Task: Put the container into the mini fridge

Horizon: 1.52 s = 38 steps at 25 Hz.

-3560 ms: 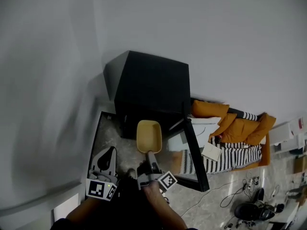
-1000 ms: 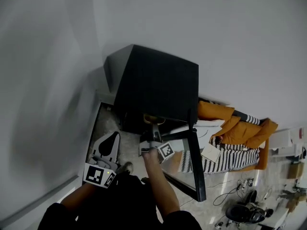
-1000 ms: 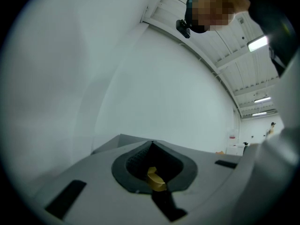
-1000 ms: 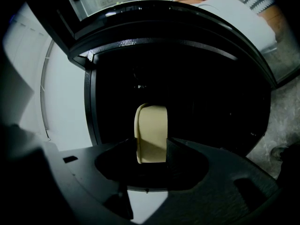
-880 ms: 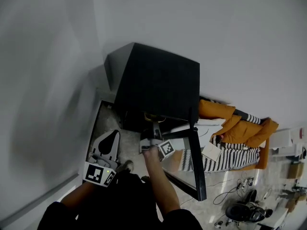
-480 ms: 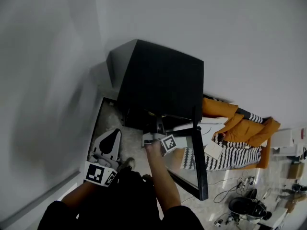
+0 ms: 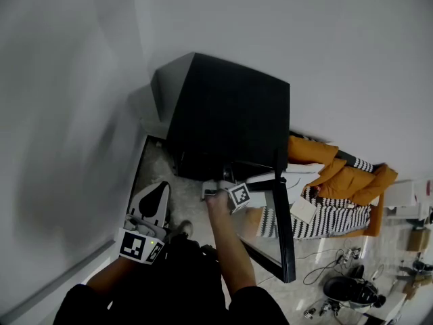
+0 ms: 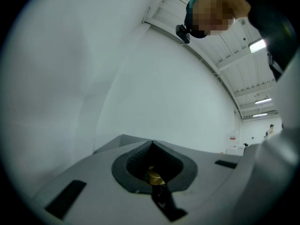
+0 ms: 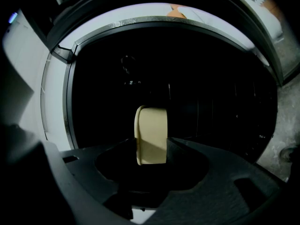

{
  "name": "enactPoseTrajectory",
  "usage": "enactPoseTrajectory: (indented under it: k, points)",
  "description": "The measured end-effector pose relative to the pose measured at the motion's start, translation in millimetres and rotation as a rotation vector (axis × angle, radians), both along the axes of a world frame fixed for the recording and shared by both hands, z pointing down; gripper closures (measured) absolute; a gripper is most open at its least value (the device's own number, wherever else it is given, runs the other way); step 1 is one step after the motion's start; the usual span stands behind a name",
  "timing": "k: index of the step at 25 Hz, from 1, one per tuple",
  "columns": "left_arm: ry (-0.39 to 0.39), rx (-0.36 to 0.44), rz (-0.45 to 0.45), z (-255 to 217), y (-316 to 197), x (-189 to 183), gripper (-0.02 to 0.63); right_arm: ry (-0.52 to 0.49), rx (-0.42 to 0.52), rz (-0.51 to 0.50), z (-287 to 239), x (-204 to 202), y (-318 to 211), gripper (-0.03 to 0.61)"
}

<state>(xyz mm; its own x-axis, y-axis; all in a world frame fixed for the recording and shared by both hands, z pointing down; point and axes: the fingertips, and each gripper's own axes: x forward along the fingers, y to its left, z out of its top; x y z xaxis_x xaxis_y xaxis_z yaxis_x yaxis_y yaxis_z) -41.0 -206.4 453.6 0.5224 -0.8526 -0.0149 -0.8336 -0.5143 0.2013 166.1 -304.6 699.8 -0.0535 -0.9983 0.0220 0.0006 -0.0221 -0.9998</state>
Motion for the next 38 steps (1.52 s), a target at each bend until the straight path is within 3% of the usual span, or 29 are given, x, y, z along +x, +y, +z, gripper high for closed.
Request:
enactPoseTrajectory:
  k: [38]
  points:
    - [0.007, -0.017, -0.031, 5.4, -18.5, -25.8, 0.609, 0.033, -0.038, 0.056, 10.7, -3.7, -49.2, 0.387]
